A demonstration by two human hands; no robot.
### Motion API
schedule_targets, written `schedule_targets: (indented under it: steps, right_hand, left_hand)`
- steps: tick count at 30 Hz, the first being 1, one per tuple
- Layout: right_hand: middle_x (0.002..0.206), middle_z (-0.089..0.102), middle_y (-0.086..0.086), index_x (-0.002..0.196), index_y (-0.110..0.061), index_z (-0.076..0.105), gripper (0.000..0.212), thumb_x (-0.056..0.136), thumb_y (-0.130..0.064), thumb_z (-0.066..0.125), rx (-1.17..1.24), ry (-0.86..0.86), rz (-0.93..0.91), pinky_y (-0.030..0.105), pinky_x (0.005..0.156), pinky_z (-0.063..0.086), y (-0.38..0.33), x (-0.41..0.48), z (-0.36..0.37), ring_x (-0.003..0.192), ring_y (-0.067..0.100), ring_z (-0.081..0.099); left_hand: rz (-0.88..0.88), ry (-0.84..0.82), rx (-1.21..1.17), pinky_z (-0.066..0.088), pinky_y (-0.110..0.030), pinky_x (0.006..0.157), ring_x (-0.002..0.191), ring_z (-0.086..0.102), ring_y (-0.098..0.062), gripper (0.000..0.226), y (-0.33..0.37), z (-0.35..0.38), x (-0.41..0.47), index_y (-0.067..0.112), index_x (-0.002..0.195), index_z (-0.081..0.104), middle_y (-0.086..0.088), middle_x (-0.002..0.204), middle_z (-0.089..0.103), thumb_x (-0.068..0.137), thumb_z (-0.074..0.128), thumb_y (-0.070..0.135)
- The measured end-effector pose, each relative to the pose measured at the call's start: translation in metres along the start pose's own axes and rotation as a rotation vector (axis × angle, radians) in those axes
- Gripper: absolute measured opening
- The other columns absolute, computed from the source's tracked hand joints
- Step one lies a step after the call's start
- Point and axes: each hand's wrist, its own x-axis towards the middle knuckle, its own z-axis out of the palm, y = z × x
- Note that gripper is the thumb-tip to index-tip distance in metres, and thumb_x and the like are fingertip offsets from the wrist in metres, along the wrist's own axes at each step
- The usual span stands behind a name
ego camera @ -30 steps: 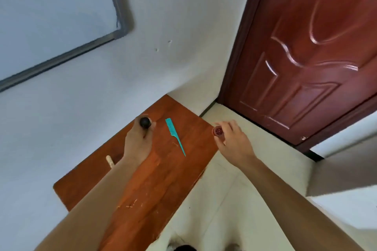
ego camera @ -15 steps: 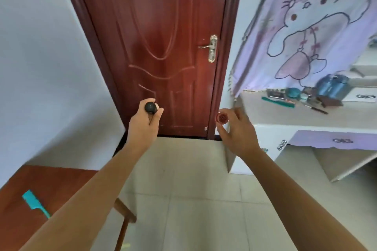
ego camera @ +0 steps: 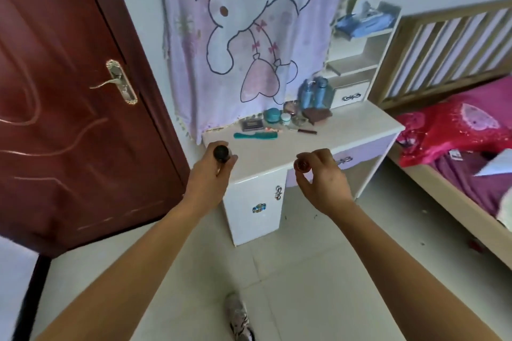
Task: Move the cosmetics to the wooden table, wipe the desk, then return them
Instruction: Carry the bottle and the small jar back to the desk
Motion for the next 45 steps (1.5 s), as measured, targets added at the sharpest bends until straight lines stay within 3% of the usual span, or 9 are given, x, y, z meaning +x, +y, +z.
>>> schedule_targets:
  steps: [3, 6, 9, 12, 20, 25, 33, 39, 45]
  right_hand:
    - [0.106, 0.057, 0.007, 0.108, -0.013, 0.068, 0.025, 0.084, -0.015, 0.071, -0.073, -0.009, 0.04, 0.033, 0.062, 0.053, 0.044, 0.039, 0.008, 0.08, 0.025, 0.062]
    - [0.108, 0.057, 0.007, 0.109, -0.014, 0.068, 0.024, 0.086, -0.018, 0.07, -0.142, -0.02, 0.09, 0.036, 0.065, 0.056, 0.085, 0.092, 0.015, 0.081, 0.024, 0.062]
    - [0.107, 0.057, 0.006, 0.107, -0.014, 0.068, 0.022, 0.085, -0.018, 0.071, -0.175, -0.008, 0.135, 0.038, 0.066, 0.058, 0.118, 0.144, 0.015, 0.081, 0.023, 0.063]
    - [0.106, 0.058, 0.006, 0.107, -0.014, 0.068, 0.024, 0.083, -0.016, 0.072, -0.199, 0.045, 0.189, 0.034, 0.061, 0.056, 0.153, 0.191, 0.012, 0.078, 0.024, 0.063]
    - [0.104, 0.057, 0.007, 0.108, -0.014, 0.068, 0.028, 0.08, -0.015, 0.076, -0.198, 0.047, 0.264, 0.025, 0.057, 0.046, 0.265, 0.27, 0.029, 0.078, 0.025, 0.064]
    - [0.104, 0.057, 0.007, 0.107, -0.014, 0.068, 0.031, 0.078, -0.016, 0.078, -0.141, -0.059, 0.248, 0.031, 0.058, 0.053, 0.354, 0.315, 0.066, 0.072, 0.025, 0.064]
    - [0.114, 0.052, 0.002, 0.116, -0.022, 0.062, 0.032, 0.084, -0.025, 0.068, -0.023, -0.475, 0.263, 0.034, 0.07, 0.053, 0.466, 0.375, 0.125, 0.084, 0.025, 0.065]
    - [0.111, 0.054, 0.003, 0.103, -0.021, 0.057, 0.018, 0.087, -0.026, 0.063, 0.036, -0.669, 0.087, 0.028, 0.06, 0.041, 0.467, 0.399, 0.18, 0.079, 0.027, 0.061]
    - [0.114, 0.052, 0.005, 0.111, -0.021, 0.056, 0.021, 0.091, -0.03, 0.057, 0.024, -0.851, 0.025, 0.035, 0.063, 0.052, 0.439, 0.397, 0.231, 0.08, 0.029, 0.063]
  left_hand:
    - [0.004, -0.091, -0.049, 0.054, -0.047, 0.084, 0.084, 0.067, -0.023, 0.017, -0.008, 0.049, 0.06, 0.048, 0.104, 0.045, 0.006, 0.087, 0.067, 0.089, 0.053, 0.048]
    - [0.008, -0.159, -0.075, 0.055, -0.046, 0.075, 0.082, 0.067, -0.02, 0.019, -0.016, 0.095, 0.129, 0.045, 0.102, 0.046, 0.005, 0.086, 0.068, 0.087, 0.05, 0.056]
    - [0.061, -0.207, -0.078, 0.054, -0.036, 0.07, 0.082, 0.065, -0.019, 0.017, -0.012, 0.133, 0.193, 0.036, 0.105, 0.049, 0.008, 0.088, 0.065, 0.093, 0.055, 0.046]
    - [0.102, -0.249, -0.105, 0.053, -0.042, 0.081, 0.088, 0.063, -0.021, 0.019, -0.003, 0.166, 0.254, 0.024, 0.109, 0.053, -0.001, 0.095, 0.065, 0.095, 0.057, 0.036]
    - [0.079, -0.284, -0.152, 0.052, -0.043, 0.09, 0.101, 0.058, -0.017, 0.02, -0.005, 0.266, 0.364, 0.024, 0.111, 0.054, 0.004, 0.112, 0.053, 0.093, 0.062, 0.029]
    - [0.002, -0.261, -0.071, 0.052, -0.043, 0.087, 0.099, 0.056, -0.02, 0.02, -0.028, 0.34, 0.401, 0.021, 0.11, 0.056, -0.001, 0.108, 0.052, 0.092, 0.064, 0.024]
    - [-0.422, -0.17, 0.111, 0.047, -0.037, 0.088, 0.101, 0.057, -0.023, 0.031, -0.052, 0.422, 0.426, 0.018, 0.119, 0.054, -0.005, 0.111, 0.057, 0.092, 0.063, 0.031]
    - [-0.585, -0.004, 0.222, 0.039, -0.025, 0.081, 0.093, 0.051, -0.011, 0.031, -0.084, 0.43, 0.398, 0.019, 0.12, 0.057, 0.004, 0.109, 0.054, 0.091, 0.066, 0.028]
    - [-0.724, 0.111, 0.223, 0.043, -0.025, 0.081, 0.092, 0.056, -0.016, 0.026, -0.111, 0.41, 0.395, 0.021, 0.116, 0.058, -0.001, 0.107, 0.058, 0.091, 0.065, 0.026]
